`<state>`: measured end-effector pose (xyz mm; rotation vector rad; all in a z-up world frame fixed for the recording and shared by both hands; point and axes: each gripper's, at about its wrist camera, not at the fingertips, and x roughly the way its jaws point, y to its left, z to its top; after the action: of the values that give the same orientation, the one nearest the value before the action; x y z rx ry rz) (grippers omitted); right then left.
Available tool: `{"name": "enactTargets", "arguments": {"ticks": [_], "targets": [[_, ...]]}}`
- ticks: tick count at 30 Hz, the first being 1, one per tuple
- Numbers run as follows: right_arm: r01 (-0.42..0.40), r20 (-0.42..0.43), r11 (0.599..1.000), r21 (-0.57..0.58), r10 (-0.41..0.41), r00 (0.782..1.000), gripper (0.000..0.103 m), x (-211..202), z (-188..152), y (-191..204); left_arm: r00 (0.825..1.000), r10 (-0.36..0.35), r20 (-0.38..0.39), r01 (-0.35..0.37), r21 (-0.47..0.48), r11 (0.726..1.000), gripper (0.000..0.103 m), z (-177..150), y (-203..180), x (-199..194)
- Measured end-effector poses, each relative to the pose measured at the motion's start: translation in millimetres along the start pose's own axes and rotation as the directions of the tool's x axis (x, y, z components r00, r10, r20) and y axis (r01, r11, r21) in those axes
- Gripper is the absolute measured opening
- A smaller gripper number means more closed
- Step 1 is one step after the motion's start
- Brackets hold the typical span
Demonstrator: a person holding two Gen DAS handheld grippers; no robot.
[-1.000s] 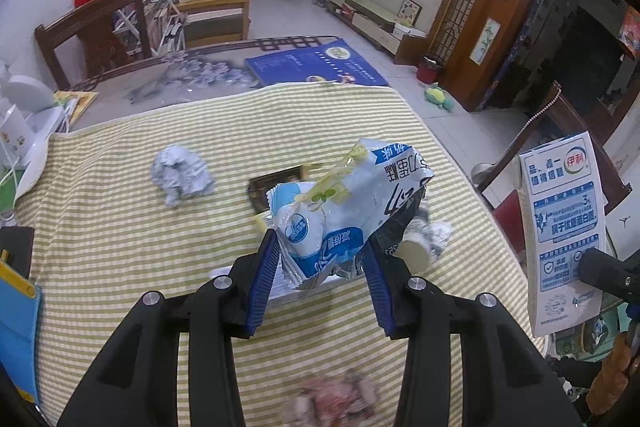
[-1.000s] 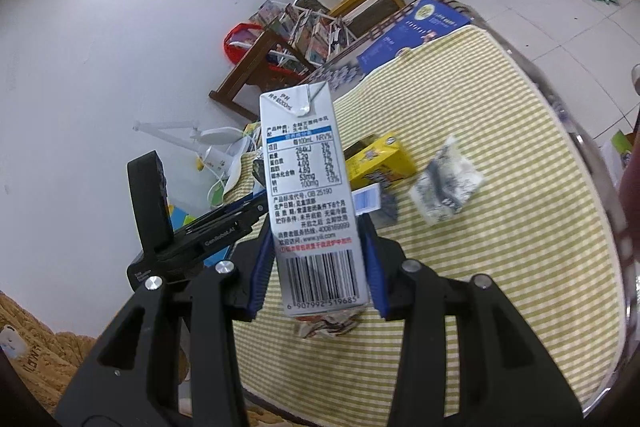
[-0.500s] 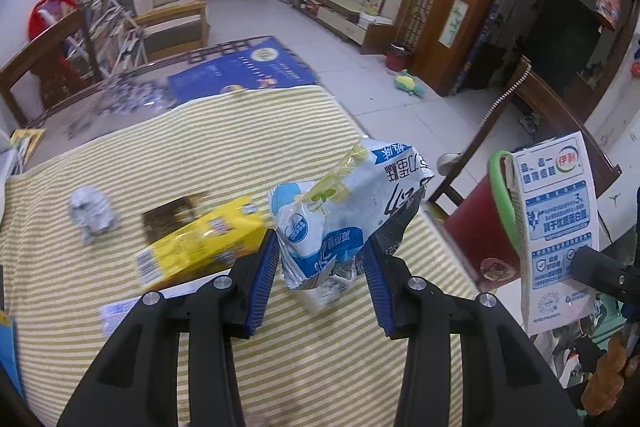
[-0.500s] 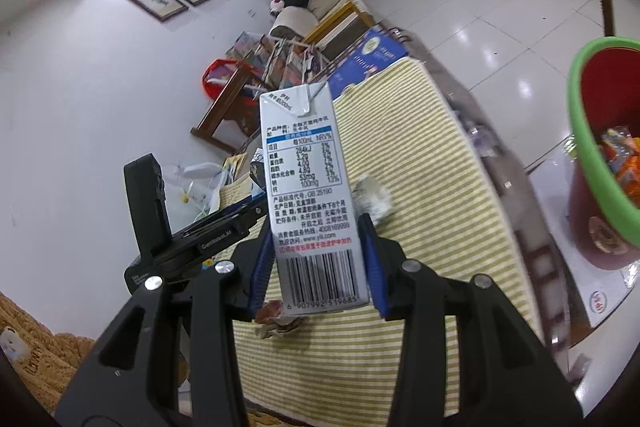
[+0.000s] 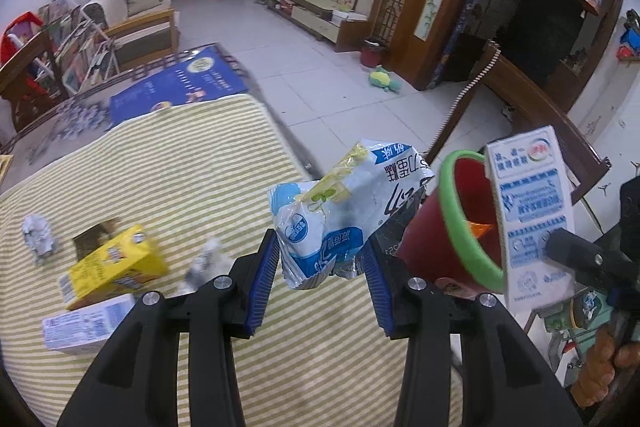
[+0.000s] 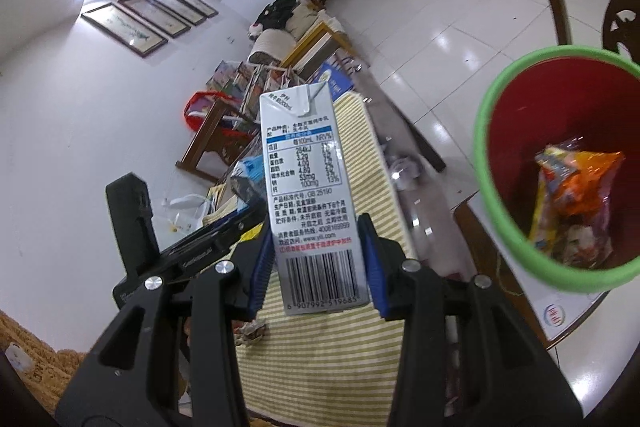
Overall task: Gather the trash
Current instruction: 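Carry the milk pouch and white carton toward the red bucket with both tools, then open the left tool over the bucket while the right tool releases the carton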
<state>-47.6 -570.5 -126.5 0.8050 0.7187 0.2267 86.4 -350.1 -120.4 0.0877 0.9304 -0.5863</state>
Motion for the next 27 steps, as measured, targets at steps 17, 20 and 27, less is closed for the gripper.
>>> {"name": "enactTargets", "arguments": {"ticks": [17,20,27], "targets": [[0.243,0.161,0.960,0.140,-0.264,0.951,0.040,-90.2,31.2,-94.0,0.978,-0.203,-0.054,0.209,0.131,0.969,0.040,35.5,-144.2,45.7],[0.288,0.172,0.947,0.142,-0.310,0.935,0.040,-98.8,31.6,-100.3,0.967,-0.240,-0.086,0.251,0.140,0.958,0.040,41.5,-168.5,60.6],[0.318,0.185,0.932,0.172,-0.348,0.919,0.040,-113.8,31.9,-116.1,0.955,-0.265,-0.130,0.284,0.154,0.947,0.040,50.2,-193.0,86.9]]}}
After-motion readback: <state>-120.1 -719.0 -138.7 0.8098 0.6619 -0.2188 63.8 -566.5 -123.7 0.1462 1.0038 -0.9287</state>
